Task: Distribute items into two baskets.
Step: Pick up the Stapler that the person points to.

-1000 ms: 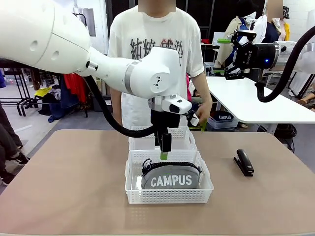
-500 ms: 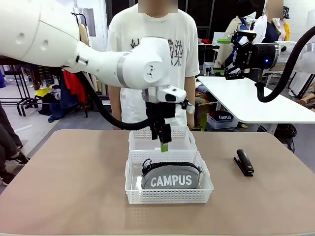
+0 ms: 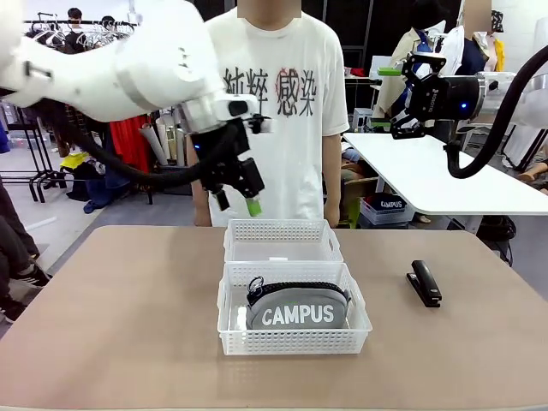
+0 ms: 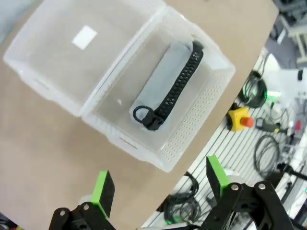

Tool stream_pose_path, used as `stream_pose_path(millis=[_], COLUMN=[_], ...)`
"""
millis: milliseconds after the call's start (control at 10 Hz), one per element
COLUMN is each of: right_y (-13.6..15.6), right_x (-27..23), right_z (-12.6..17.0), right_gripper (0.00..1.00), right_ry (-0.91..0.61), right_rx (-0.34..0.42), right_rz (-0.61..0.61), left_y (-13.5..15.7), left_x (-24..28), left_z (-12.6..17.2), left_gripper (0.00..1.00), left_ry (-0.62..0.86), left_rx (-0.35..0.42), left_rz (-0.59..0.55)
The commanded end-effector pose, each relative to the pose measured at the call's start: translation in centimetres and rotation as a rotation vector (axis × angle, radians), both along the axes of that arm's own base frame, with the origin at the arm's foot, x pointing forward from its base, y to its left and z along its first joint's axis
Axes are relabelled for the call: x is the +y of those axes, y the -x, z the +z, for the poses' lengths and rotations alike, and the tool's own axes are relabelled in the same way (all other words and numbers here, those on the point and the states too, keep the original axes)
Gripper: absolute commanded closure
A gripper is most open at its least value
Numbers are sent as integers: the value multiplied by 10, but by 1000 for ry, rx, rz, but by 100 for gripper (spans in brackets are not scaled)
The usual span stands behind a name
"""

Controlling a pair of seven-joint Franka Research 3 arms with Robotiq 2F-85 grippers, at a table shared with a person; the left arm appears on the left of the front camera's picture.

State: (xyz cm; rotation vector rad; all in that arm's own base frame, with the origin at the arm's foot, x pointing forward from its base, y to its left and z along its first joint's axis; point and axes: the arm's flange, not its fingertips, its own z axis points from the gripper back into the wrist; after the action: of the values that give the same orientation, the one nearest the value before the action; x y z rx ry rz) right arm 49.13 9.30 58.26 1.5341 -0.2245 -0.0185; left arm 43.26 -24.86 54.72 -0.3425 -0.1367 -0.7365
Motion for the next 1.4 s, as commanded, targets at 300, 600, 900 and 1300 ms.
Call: stream_pose_path(millis=[300, 600, 900, 1300], right_y=[1, 1, 1, 1], right_x=[1, 1, 1, 1], right_z=[1, 1, 1, 1], right_gripper=[0, 0, 0, 0], right_ry=[-5, -5, -5, -5], right_rx=[-2, -2, -2, -2], right_rz=[0, 0, 0, 0], left_y=[6, 6, -5, -26], left_x=[35, 35, 54, 133], left_z=[4, 4, 6, 51], left_gripper=[0, 0, 0, 0], left_ry=[68, 68, 312, 716], left_rx=[-8, -8, 318, 482], left_rz=[134, 134, 245, 441])
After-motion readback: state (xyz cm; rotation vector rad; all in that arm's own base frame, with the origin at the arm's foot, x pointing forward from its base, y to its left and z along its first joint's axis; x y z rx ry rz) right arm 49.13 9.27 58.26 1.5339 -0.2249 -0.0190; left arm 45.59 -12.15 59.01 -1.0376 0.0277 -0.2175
